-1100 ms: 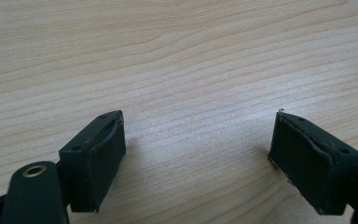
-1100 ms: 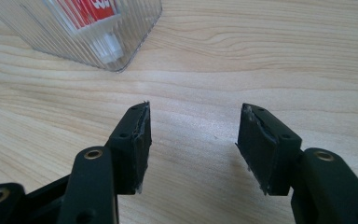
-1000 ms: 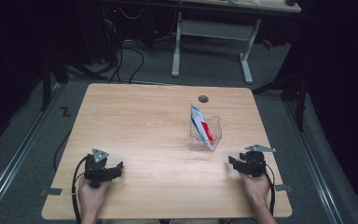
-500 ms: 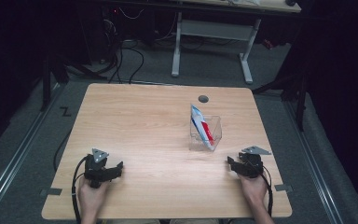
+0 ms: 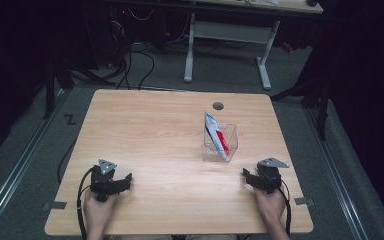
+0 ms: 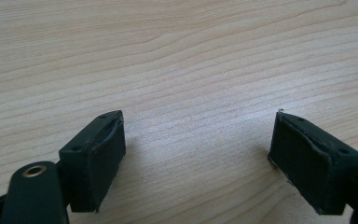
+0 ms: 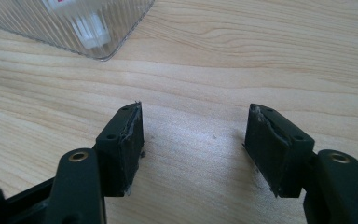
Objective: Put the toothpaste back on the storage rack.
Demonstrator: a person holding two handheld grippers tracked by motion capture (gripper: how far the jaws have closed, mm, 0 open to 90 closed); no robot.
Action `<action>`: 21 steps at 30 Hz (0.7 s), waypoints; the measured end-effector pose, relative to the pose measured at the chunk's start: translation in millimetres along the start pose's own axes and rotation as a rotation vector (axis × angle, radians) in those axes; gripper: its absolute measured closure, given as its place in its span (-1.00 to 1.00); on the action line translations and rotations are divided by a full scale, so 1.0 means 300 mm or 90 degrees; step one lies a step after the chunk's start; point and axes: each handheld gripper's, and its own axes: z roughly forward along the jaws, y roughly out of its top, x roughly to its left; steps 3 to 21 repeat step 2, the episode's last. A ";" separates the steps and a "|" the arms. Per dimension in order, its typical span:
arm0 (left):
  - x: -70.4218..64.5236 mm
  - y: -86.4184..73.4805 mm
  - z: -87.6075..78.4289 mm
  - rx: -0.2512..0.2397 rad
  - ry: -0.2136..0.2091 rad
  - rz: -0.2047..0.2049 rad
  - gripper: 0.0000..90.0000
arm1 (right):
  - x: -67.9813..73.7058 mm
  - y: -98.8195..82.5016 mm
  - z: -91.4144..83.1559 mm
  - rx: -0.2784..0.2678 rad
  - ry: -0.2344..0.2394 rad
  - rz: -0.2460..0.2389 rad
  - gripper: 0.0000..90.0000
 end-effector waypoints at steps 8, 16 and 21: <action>0.000 0.000 0.000 0.000 0.000 0.000 -0.59 | 0.000 0.000 0.000 0.000 0.001 0.000 -0.18; 0.000 0.000 0.000 0.000 0.000 0.000 -0.59 | 0.000 0.000 0.000 0.000 0.001 0.000 -0.18; 0.000 0.000 0.000 0.000 0.000 0.000 -0.59 | 0.000 0.000 0.000 0.000 0.001 0.000 -0.18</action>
